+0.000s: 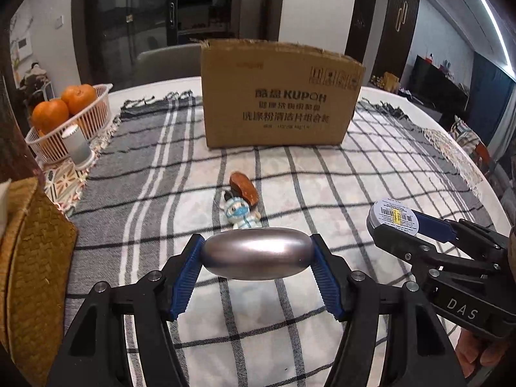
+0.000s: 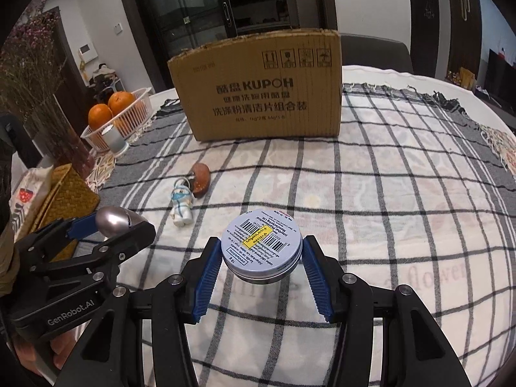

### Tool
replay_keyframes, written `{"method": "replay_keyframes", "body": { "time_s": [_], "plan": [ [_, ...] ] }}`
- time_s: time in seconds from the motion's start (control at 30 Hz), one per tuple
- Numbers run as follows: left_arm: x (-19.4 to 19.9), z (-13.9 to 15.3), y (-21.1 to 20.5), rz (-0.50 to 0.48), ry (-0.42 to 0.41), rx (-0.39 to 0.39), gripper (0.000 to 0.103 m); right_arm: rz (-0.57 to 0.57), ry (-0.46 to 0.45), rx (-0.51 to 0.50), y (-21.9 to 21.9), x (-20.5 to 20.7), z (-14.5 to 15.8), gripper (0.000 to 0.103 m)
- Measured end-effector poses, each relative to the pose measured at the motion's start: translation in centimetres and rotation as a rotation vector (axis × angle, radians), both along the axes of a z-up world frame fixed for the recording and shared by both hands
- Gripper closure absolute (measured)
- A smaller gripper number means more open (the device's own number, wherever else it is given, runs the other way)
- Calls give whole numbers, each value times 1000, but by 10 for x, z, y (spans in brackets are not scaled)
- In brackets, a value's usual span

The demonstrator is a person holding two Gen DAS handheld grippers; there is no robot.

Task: Organize rigid objects
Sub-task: 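Lift and carry the silver case with the left tool while the right tool carries the tin over the box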

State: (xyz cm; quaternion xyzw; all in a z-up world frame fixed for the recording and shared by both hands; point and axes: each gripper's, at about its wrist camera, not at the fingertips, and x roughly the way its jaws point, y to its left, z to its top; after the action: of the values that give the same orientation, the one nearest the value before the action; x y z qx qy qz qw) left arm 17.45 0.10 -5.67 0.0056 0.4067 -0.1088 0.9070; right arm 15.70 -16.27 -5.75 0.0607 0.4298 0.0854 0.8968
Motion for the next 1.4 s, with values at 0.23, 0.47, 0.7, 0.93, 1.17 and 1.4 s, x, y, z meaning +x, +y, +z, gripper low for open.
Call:
{"method": "replay_keyframes", "body": {
  "time_s": [0.23,0.47,0.7,0.93,1.17,1.4],
  "plan": [
    [5,22,1,2,-49,-16,38,-20,-63,3,-2,3,23,51],
    [15,43,0,8,-94,-22,38,-39,-123,-2,-3,8,44,51],
    [24,67,-1,7,-145,-33,38,-55,-181,17,-7,18,66,51],
    [36,94,-3,8,-208,-38,38,-63,-237,30,-11,30,88,51],
    [50,116,-4,11,-249,-51,38,-58,-286,39,-13,44,111,51],
    [67,134,-6,18,-277,-54,38,-53,-326,42,-15,60,130,51]
  ]
}}
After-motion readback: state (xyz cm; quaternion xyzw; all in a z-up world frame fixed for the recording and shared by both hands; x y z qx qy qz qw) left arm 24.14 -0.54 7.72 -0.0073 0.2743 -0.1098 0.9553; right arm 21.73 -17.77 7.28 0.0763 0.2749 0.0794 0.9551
